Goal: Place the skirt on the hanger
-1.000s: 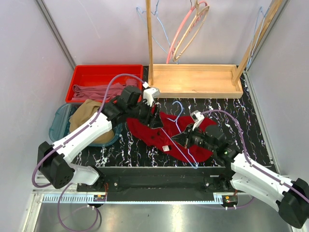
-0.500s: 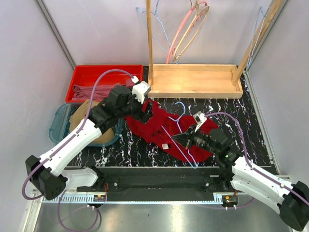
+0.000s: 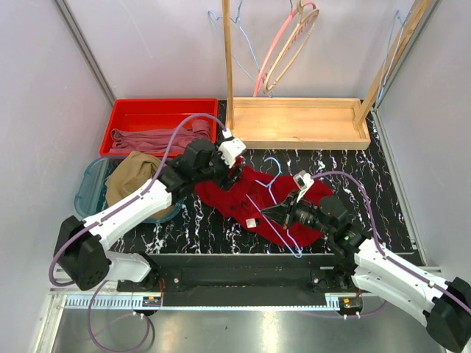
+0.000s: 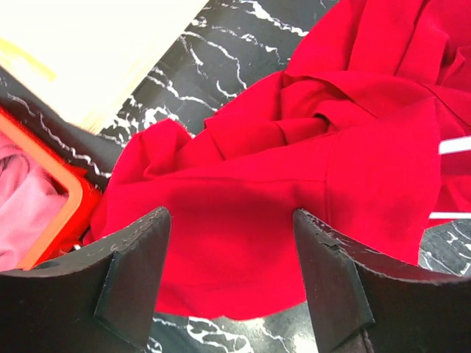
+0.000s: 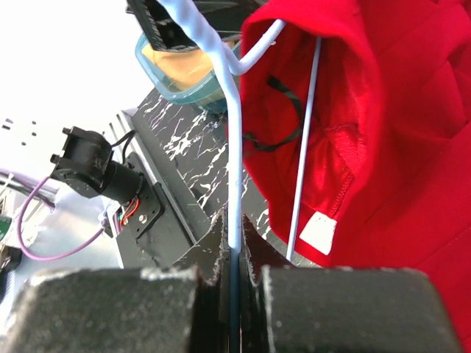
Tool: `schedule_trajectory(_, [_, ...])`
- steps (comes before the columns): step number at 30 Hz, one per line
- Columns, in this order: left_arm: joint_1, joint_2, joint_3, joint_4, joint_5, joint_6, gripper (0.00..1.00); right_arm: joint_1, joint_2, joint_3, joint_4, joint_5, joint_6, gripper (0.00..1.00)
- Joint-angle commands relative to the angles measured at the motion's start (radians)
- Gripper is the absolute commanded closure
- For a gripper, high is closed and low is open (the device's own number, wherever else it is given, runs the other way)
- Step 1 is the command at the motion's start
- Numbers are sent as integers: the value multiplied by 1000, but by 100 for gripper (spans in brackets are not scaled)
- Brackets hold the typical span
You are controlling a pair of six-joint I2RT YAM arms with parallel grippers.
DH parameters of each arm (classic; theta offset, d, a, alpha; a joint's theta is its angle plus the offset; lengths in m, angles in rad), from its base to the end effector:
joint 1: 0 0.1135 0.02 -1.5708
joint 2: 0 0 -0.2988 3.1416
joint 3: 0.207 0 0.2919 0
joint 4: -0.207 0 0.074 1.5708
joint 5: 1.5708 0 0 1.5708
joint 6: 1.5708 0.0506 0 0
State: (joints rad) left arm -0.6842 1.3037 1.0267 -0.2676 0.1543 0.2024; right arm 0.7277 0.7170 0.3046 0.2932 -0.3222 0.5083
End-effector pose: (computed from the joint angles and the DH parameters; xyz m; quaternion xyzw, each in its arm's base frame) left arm 0.2573 -0.2199 0.3170 0.4068 0.7684 -0.1820 0.4593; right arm 0.1399 0.1461 0.2358 -0.1866 0.7222 0.4774 0.4644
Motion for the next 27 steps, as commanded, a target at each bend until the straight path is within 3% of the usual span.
schedule_trajectory(1, [-47, 14, -11, 133, -38, 42, 30, 6, -19, 62, 41, -47, -17, 100])
schedule_trajectory(8, [-107, -15, -33, 186, 2, 23, 30, 4, -18, 76, 14, -86, -7, 100])
schedule_trajectory(15, [-110, -15, -2, 105, 50, -18, 27, 7, 2, 131, -54, -172, -10, 100])
schedule_trajectory(27, [-109, -129, -37, 128, 171, -27, 21, 7, 7, 211, -153, -349, -5, 100])
